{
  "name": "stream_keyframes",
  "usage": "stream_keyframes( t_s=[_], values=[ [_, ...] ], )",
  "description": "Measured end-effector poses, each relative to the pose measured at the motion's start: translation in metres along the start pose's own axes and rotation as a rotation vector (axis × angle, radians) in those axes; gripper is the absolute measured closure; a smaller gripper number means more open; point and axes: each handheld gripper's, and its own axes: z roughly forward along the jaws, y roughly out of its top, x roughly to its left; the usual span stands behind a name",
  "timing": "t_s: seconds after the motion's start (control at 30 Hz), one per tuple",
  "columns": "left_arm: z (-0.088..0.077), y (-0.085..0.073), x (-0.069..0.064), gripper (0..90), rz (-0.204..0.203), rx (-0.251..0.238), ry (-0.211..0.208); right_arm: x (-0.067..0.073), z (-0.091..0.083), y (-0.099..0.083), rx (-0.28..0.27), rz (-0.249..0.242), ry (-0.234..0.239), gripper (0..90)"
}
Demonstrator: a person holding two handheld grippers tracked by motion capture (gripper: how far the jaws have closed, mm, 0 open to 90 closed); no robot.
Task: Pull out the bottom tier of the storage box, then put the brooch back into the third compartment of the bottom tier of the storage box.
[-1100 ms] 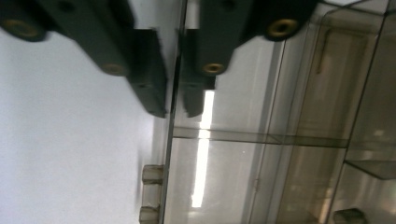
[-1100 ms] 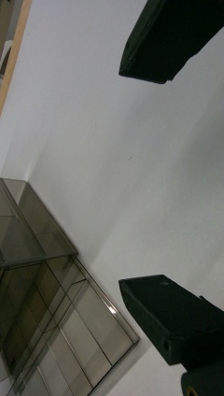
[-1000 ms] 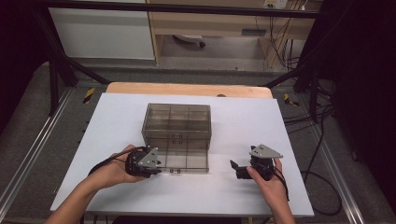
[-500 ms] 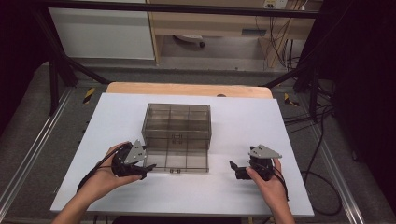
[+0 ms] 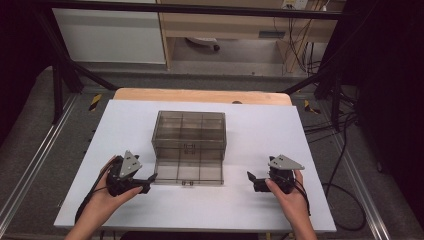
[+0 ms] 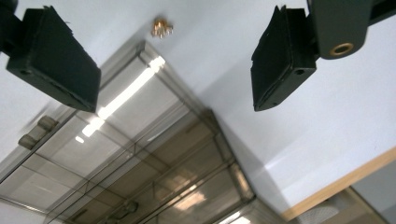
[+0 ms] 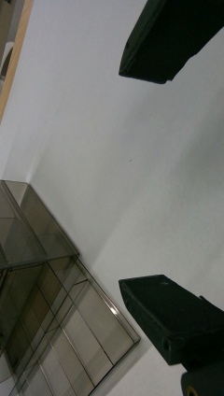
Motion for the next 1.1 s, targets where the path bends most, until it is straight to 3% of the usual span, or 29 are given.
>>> stream_keyframes(
  t_s=[0.07, 0.1, 0.2, 0.23, 0.3, 0.33, 0.37, 0.4, 0.47, 0.67, 0.8, 1.1],
  values=[
    [0.0, -0.007, 0.001, 15.8, -0.009, -0.016, -0.004, 0.0, 0.0, 0.0, 0.004, 0.002, -0.001, 1.7],
    [0.0, -0.015, 0.004, 15.7, -0.034, -0.048, -0.014, 0.0, 0.001, 0.0, 0.006, 0.001, 0.0, 1.7],
    [0.003, -0.024, 0.006, 15.6, -0.046, -0.062, -0.027, 0.001, 0.001, 0.0, 0.006, -0.001, -0.002, 1.7],
    [0.003, -0.034, 0.004, 14.2, -0.07, -0.011, -0.005, 0.002, 0.001, 0.0, 0.006, -0.002, -0.001, 1.7],
    [0.004, -0.04, 0.008, 14.5, -0.09, 0.004, 0.016, 0.002, 0.001, 0.0, 0.007, -0.004, 0.0, 1.7],
    [0.004, -0.04, 0.008, 14.5, -0.09, 0.004, 0.016, 0.002, 0.001, 0.0, 0.007, 0.0, -0.002, 1.7],
    [0.002, -0.039, 0.014, 14.4, -0.124, -0.017, 0.049, 0.001, 0.001, 0.0, 0.008, -0.002, -0.003, 1.7],
    [0.002, -0.039, 0.014, 14.4, -0.124, -0.017, 0.049, 0.001, 0.001, 0.0, 0.008, -0.002, -0.003, 1.7],
    [-0.002, -0.041, 0.023, 14.4, -0.165, -0.042, 0.091, -0.001, 0.002, -0.001, 0.009, 0.006, -0.006, 1.7],
    [-0.002, -0.048, 0.035, 15.5, -0.21, -0.002, 0.134, -0.001, 0.001, 0.0, 0.011, 0.001, -0.005, 1.7],
    [-0.003, -0.048, 0.036, 16.0, -0.216, 0.004, 0.137, 0.0, 0.002, 0.0, 0.009, 0.0, -0.003, 1.7],
    [0.0, -0.05, 0.034, 15.8, -0.236, 0.066, 0.092, -0.002, 0.0, 0.0, 0.005, 0.0, -0.009, 1.7]
  ],
)
